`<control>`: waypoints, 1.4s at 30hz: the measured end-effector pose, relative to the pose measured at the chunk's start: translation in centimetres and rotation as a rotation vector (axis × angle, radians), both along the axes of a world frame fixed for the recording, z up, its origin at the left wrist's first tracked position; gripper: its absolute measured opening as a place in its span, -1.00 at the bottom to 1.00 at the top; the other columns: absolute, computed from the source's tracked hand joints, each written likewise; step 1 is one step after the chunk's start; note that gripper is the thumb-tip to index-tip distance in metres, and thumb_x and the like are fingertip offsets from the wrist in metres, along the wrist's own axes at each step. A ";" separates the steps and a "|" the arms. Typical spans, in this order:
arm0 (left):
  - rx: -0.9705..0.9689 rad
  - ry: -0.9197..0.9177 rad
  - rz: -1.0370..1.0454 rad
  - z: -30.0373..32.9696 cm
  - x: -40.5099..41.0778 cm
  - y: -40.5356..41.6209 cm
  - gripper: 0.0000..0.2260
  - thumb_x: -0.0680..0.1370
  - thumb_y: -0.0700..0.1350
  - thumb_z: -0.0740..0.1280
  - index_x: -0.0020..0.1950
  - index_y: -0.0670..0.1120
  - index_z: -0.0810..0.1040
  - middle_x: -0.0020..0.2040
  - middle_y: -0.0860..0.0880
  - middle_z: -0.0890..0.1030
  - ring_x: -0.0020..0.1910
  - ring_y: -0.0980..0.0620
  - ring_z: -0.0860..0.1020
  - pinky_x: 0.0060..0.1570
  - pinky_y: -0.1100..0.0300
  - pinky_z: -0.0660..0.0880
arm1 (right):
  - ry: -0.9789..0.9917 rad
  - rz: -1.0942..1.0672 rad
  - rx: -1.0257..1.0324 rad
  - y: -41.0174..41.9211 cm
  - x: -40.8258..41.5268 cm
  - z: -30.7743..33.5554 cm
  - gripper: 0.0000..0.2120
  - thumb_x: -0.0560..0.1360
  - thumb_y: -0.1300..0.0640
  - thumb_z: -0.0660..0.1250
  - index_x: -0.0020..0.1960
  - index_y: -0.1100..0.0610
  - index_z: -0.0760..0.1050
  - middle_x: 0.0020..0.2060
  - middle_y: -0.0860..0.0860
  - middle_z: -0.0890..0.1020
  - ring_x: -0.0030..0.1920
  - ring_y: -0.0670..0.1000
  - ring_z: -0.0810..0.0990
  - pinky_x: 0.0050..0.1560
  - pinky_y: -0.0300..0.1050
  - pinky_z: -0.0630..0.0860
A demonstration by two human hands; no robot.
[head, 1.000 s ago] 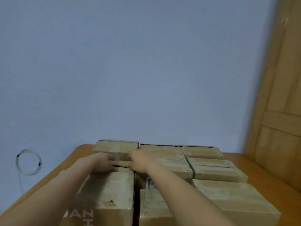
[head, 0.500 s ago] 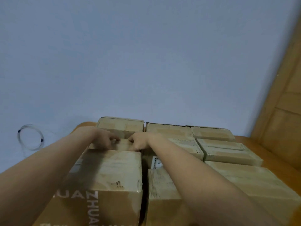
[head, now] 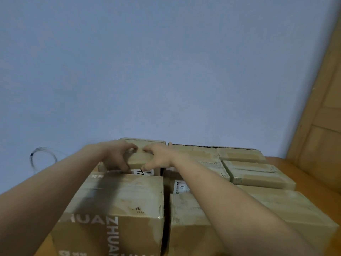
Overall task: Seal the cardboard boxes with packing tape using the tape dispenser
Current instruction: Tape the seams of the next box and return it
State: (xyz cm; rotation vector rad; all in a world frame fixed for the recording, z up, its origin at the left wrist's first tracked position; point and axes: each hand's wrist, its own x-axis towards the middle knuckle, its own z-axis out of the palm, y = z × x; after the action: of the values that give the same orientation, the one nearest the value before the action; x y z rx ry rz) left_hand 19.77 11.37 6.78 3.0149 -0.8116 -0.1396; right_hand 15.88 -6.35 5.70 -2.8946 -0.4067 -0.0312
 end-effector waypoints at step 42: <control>-0.227 -0.144 -0.293 -8.5 -30.7 -1.0 -0.10 0.18 0.45 0.11 0.49 0.13 0.24 0.36 0.10 0.31 0.35 0.06 0.23 0.29 0.16 0.19 | -0.042 0.062 0.240 -6.0 -33.7 -9.5 -0.32 0.49 -0.28 0.25 0.52 -0.17 0.10 0.51 -0.20 0.02 0.49 -0.20 -0.12 0.47 -0.08 0.09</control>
State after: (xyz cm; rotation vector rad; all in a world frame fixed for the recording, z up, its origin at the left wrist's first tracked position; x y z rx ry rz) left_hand -10.92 10.39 -1.74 2.7040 -1.1895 0.1576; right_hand -17.79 -12.33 -3.82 -2.6476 -0.4651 -0.1225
